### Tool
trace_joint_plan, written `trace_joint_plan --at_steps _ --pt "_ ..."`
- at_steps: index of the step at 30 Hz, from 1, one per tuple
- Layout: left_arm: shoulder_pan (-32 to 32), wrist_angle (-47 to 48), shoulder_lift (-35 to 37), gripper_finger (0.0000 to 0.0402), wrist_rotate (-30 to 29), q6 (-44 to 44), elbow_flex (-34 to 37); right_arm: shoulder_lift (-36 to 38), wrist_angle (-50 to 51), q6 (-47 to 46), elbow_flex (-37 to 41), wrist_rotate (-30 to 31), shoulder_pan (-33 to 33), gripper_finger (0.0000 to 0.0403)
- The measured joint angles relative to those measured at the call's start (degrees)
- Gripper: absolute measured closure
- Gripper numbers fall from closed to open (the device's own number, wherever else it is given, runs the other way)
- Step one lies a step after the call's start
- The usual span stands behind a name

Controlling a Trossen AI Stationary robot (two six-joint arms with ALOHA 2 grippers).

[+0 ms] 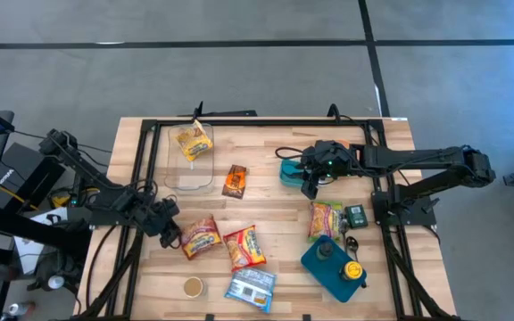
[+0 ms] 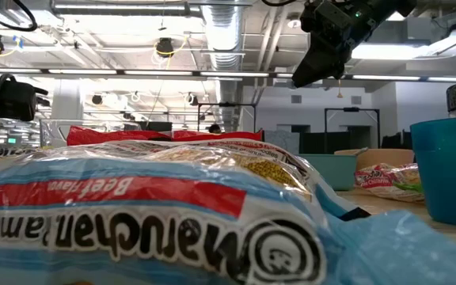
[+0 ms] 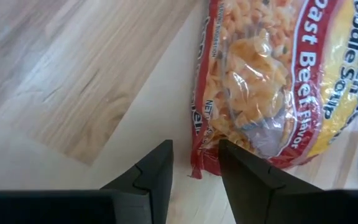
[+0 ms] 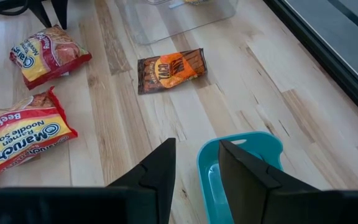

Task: Pick & Place Food Item
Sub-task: Put the red noodle pack into the transparent bin

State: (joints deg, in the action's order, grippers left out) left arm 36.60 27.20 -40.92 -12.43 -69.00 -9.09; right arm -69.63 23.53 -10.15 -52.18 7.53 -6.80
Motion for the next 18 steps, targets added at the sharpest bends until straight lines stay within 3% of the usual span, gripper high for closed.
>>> trace_joint_plan --at_steps 13,18 --pt "0.0 -2.1 0.0 0.0393 0.8 2.7 0.2 0.0 0.0 0.0 0.0 0.0 0.0 0.0288" --pt "0.0 -2.1 0.0 0.0398 0.7 2.7 0.2 0.0 0.0 0.0 0.0 0.0 0.0 0.0288"
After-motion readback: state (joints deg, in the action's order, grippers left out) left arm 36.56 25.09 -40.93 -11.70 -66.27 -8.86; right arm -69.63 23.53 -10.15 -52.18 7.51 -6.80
